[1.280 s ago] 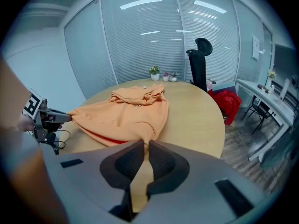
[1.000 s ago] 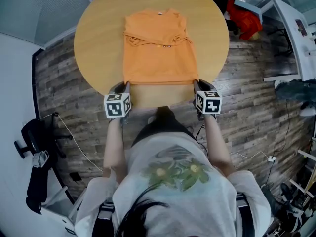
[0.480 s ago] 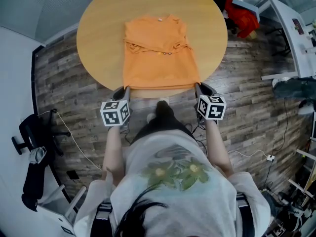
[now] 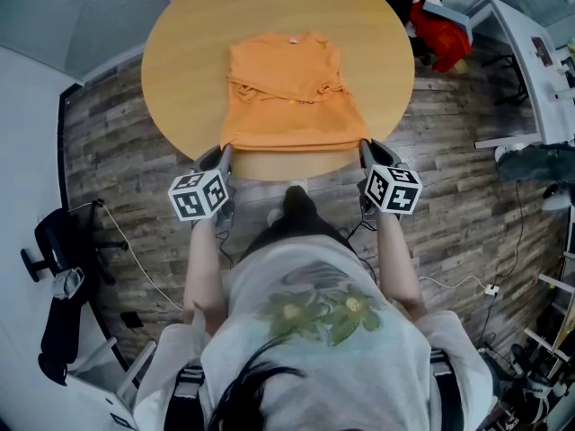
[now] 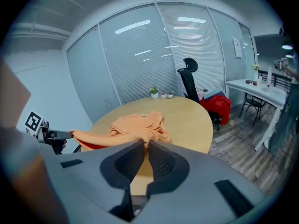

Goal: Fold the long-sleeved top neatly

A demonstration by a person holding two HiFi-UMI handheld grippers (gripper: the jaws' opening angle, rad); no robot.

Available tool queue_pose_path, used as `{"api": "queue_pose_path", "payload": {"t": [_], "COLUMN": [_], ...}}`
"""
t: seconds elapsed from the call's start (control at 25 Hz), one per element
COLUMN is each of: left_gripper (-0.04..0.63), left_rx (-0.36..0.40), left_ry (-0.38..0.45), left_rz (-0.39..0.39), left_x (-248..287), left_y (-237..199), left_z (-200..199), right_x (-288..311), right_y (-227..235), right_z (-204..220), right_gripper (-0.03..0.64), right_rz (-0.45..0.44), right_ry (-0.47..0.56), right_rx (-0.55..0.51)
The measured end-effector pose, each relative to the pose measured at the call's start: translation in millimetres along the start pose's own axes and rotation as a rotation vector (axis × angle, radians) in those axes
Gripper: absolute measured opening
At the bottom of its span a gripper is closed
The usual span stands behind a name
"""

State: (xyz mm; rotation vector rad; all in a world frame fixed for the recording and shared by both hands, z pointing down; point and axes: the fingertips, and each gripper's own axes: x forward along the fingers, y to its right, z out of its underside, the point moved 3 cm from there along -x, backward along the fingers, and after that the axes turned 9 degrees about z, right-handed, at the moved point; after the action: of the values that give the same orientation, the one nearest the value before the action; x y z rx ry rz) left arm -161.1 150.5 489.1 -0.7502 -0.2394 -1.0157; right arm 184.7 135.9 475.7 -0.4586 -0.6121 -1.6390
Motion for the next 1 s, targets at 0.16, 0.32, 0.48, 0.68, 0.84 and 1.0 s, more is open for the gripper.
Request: {"api": "queue_pose_path", "payload": {"t": [0.16, 0.32, 0.48, 0.68, 0.84, 1.0], "left_gripper": [0.020, 0.020, 0.020, 0.020, 0.020, 0.020], "left_rx": [-0.011, -0.019, -0.011, -0.009, -0.053, -0.089], "left_ry": [0.013, 0.039, 0.051, 0.028, 0.027, 0.005], "left_rz": [0.007, 0.012, -0.007, -0.052, -0.084, -0.100], "left_x": [8.0, 23.6, 45.6, 81.7, 115.1, 149.8], "left_y": [-5.1, -12.4, -22.6, -36.2, -56.0, -76.0], "left_z": [-25.9, -58.6, -95.0, -139.1, -164.3, -177.8], "right_x": [12.8, 32.8, 59.7, 104.3, 149.5, 195.4], "right_y": [-2.1, 0.3, 1.3, 5.3, 7.1, 14.8], "right_z": [-25.7, -56.1, -88.5, -127.2, -146.6, -159.5], "right_gripper": [0.043, 0.043, 0.043, 0.043, 0.043, 0.043], "right_rz": [-0.008, -0.008, -0.012, -0.005, -0.011, -0.015], "right_ry": [0.033, 0.053, 0.064, 0.054, 0.027, -0.018], "right_rx": [0.006, -0.003, -0.016, -0.002, 0.020, 0.054]}}
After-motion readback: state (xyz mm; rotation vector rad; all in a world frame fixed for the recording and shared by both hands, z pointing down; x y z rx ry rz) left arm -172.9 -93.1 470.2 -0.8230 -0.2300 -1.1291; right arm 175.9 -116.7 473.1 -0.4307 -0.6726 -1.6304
